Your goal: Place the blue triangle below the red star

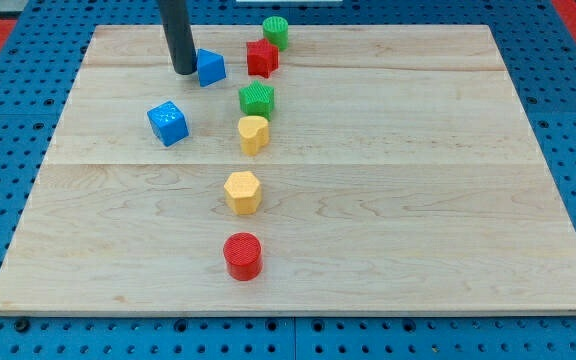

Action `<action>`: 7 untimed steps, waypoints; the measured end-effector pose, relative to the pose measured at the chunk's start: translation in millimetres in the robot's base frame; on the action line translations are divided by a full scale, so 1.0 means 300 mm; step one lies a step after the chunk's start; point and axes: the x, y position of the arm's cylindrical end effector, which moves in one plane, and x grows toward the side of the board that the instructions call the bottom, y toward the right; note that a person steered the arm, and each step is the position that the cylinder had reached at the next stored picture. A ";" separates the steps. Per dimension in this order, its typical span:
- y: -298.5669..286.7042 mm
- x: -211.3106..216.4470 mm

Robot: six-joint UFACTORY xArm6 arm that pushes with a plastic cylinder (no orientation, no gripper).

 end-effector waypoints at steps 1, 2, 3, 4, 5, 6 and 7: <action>0.001 -0.071; 0.057 -0.092; 0.106 -0.087; 0.073 -0.087; 0.039 -0.071; 0.023 -0.035; 0.042 0.026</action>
